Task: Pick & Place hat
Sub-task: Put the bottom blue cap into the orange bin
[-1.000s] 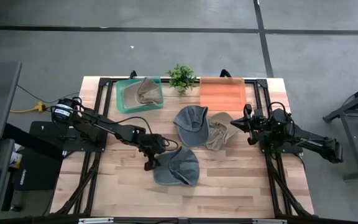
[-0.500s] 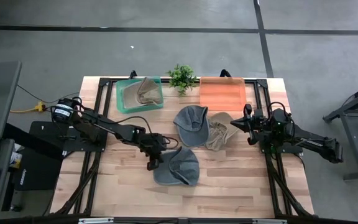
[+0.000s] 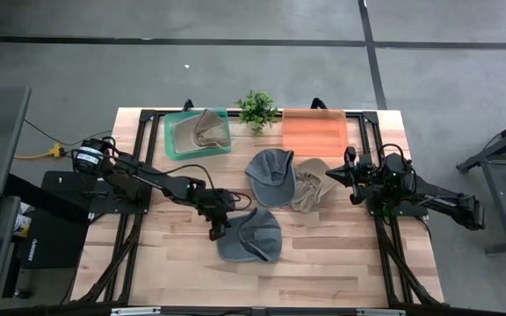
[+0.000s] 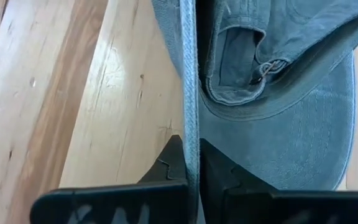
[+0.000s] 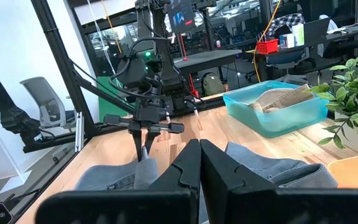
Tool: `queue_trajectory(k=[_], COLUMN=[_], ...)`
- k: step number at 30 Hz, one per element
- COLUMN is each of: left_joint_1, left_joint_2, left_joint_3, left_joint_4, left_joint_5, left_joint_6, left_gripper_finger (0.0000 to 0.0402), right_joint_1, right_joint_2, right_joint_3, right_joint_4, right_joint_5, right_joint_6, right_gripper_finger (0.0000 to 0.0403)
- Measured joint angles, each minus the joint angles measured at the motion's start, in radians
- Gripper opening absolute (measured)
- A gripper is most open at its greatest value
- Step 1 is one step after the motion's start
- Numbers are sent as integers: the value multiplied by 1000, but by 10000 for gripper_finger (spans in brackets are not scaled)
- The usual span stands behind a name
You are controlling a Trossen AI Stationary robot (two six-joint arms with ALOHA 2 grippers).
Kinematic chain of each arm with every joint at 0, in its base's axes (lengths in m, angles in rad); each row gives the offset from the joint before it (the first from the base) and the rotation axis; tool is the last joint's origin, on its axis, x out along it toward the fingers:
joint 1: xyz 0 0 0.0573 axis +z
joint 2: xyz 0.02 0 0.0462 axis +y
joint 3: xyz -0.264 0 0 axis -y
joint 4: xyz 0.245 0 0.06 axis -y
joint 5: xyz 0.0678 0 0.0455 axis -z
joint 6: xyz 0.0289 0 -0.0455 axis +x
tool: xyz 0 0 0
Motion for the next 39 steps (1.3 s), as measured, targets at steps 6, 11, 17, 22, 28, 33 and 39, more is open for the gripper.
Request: queue_trajectory(k=[6, 11, 17, 22, 28, 33, 39], left_joint_1=[0, 0, 0, 0, 0, 1, 1], left_joint_2=[0, 0, 0, 0, 0, 0, -2], left_joint_3=[29, 115, 205, 250, 251, 251, 251], left_joint_4=[-17, -114, -249, -317, -356, -358, -394], left_joint_5=[-17, -47, -86, -96, -123, -146, -129], left_joint_6=[-35, -20, 5, 7, 10, 0, 0], left_gripper_finger=[0, 1, 1, 0, 0, 0, 0], right_joint_1=[0, 0, 0, 0, 0, 0, 0], right_joint_2=[0, 0, 0, 0, 0, 0, 0], right_joint_3=[0, 0, 0, 0, 0, 0, 0], right_joint_4=[0, 0, 0, 1, 1, 1, 2], right_joint_5=[0, 0, 0, 0, 0, 0, 0], right_joint_6=[0, 0, 6, 48, 40, 55, 161], right_gripper_finger=[0, 0, 0, 0, 0, 0, 0])
